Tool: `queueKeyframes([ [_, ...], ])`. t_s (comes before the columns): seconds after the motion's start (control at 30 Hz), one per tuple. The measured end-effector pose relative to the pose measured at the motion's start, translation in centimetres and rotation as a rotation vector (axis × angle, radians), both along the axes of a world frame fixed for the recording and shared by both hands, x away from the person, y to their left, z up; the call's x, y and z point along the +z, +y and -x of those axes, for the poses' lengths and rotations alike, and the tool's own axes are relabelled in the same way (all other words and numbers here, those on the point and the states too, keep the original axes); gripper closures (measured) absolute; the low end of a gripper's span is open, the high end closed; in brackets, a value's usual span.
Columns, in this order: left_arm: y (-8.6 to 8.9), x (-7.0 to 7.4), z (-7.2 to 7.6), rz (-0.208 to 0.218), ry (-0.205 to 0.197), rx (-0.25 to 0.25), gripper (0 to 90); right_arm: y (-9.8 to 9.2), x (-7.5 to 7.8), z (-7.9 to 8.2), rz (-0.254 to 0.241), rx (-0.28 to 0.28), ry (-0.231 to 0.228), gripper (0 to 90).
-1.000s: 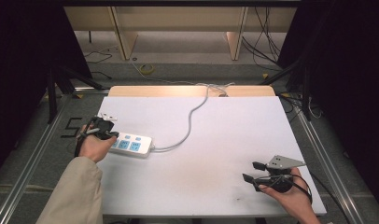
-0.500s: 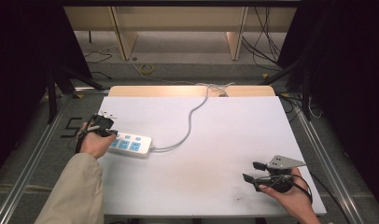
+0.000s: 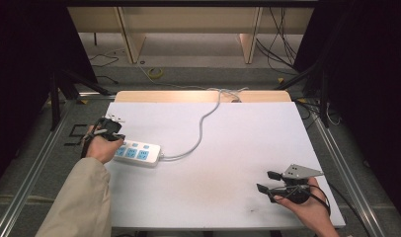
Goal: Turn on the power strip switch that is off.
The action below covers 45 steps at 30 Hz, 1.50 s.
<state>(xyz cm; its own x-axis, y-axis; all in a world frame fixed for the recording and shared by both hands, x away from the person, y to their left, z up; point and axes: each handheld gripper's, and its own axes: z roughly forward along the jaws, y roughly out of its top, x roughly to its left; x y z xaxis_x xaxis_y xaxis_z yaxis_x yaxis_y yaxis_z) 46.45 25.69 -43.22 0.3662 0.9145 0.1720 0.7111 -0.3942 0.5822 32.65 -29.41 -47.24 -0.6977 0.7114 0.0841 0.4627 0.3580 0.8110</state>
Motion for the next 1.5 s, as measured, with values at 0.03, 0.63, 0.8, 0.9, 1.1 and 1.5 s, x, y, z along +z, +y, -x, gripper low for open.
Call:
queueKeyframes([
  [0.03,0.0,0.0,-0.1,-0.001,0.002,0.000,89.9,0.0,0.0,0.0,0.000,0.000,0.001,35.2],
  [0.63,-0.1,-0.9,-1.1,-0.025,0.040,-0.003,89.9,0.0,0.0,0.0,0.000,0.000,0.001,35.1],
  [0.8,-0.2,-1.0,-1.1,-0.046,0.045,-0.015,89.9,0.0,0.0,0.0,0.002,0.003,-0.001,35.1],
  [0.9,-0.3,-1.1,-1.2,-0.048,0.049,-0.019,89.9,0.0,0.0,0.0,0.000,0.001,0.001,35.1],
  [1.1,-0.4,-1.3,-1.4,-0.050,0.056,-0.017,89.9,0.0,0.0,0.0,0.002,0.005,-0.001,35.1],
  [1.5,-0.4,-1.5,-1.4,-0.055,0.067,-0.023,89.9,0.0,0.0,0.0,0.005,0.006,-0.001,35.1],
])
